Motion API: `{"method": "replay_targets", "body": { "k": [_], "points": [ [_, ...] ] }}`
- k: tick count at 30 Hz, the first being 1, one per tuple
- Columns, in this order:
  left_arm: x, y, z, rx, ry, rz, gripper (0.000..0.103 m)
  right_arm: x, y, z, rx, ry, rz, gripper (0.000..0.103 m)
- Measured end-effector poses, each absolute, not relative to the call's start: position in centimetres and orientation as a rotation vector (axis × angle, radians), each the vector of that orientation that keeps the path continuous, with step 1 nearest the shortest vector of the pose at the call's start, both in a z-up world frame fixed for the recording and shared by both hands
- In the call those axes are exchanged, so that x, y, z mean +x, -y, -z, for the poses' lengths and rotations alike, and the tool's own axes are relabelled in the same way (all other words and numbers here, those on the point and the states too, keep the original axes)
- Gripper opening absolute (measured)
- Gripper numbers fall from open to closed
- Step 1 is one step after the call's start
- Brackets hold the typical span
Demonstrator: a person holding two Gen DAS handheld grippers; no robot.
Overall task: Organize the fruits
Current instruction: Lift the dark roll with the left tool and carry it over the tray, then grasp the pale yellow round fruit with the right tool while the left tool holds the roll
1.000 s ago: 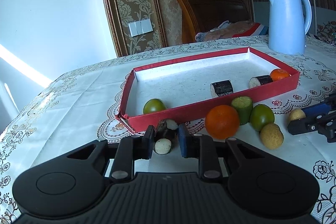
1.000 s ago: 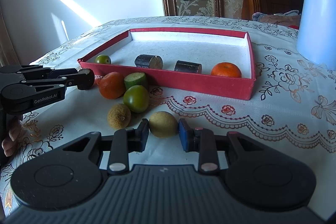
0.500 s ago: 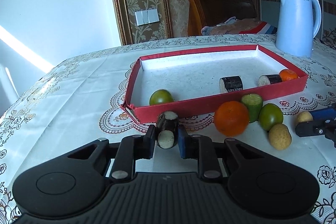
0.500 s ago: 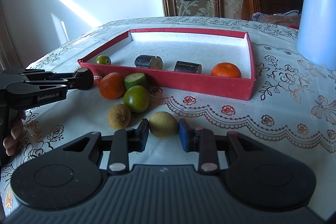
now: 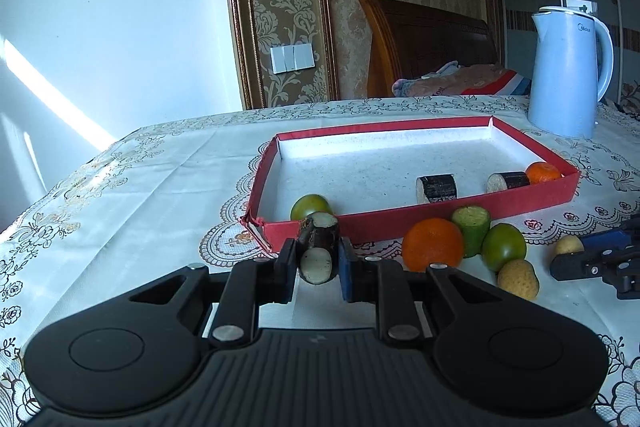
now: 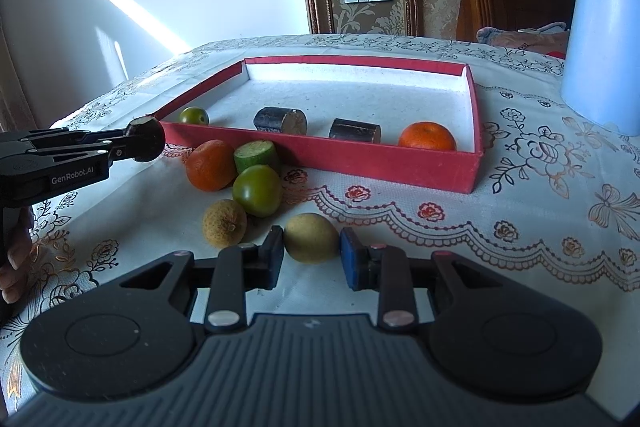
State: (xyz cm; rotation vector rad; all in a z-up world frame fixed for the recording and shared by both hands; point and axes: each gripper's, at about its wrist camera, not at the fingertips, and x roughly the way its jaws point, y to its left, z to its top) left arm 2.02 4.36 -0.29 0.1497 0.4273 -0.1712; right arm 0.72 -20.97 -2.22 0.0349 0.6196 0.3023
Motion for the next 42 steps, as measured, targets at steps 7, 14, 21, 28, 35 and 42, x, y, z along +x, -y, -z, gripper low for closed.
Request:
{"method": "replay_targets", "body": {
  "k": [7, 14, 21, 28, 35, 42],
  "points": [
    [1.9, -3.9, -0.8, 0.091, -0.381, 0.159, 0.020, 0.3, 20.8, 2.0, 0.018, -0.593, -0.284, 0.029],
    [3.2, -2.0, -1.6, 0.054, -0.389, 0.120, 0.020, 0.2, 20.9, 1.9, 0.016, -0.584, -0.273, 0.029],
    [4.9, -0.3, -1.4, 0.043, -0.412, 0.055, 0.020, 0.2, 20.9, 1.9, 0.016, -0.586, -0.272, 0.029],
    [5.4, 0.7, -1.5, 0.027, -0.395, 0.030, 0.020, 0.2, 20.9, 1.9, 0.016, -0.586, -0.273, 0.029],
    [6.0, 0.7, -0.8, 0.024, -0.399, 0.024, 0.020, 0.2, 20.9, 2.0, 0.014, -0.589, -0.275, 0.029],
    [6.3, 0.6, -0.5, 0.021, -0.394, 0.016, 0.020, 0.3, 20.7, 1.9, 0.007, -0.590, -0.278, 0.029]
  ]
}}
